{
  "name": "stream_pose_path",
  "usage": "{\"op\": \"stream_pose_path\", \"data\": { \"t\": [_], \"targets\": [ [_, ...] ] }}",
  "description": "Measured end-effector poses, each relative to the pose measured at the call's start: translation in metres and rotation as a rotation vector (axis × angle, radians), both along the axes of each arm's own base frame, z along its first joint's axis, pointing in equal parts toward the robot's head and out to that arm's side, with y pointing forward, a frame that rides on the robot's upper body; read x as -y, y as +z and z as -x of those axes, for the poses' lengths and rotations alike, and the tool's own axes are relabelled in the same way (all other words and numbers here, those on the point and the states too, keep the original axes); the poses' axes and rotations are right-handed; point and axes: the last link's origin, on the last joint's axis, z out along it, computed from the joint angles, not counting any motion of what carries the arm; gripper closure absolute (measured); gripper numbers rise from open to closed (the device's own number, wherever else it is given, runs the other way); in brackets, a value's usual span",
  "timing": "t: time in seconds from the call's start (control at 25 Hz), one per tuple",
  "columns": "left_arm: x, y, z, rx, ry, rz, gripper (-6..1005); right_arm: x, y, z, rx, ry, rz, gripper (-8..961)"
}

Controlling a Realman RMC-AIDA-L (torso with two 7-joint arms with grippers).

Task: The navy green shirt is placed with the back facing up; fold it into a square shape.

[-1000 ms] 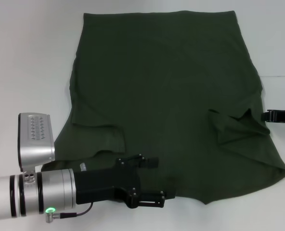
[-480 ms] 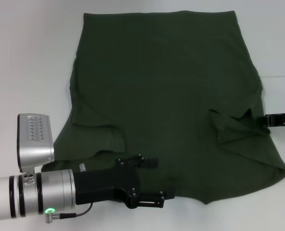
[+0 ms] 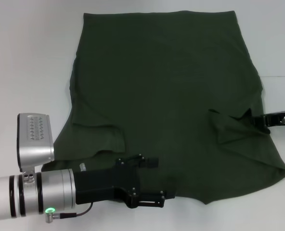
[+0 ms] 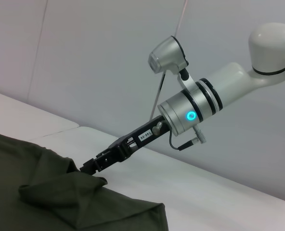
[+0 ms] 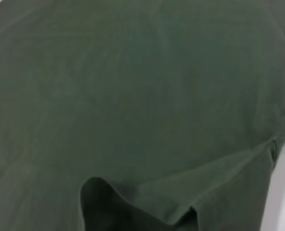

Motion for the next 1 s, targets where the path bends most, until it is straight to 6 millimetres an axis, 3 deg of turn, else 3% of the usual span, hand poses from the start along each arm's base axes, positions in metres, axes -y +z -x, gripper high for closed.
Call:
{"op": "stream_pose_path", "data": {
  "t": [0.76, 1.0],
  "targets": [
    [-0.0009, 0.0001, -0.0008, 0.001, 0.001, -0.001, 49, -0.0044, -0.0085, 0.0025, 0.1, 0.026, 0.002, 578],
    [-0.001, 0.0001, -0.0004, 0.0, 0.003, -0.002, 50, -0.0035, -0.0087, 0.0013, 0.1, 0.023, 0.002, 776]
  ]
}}
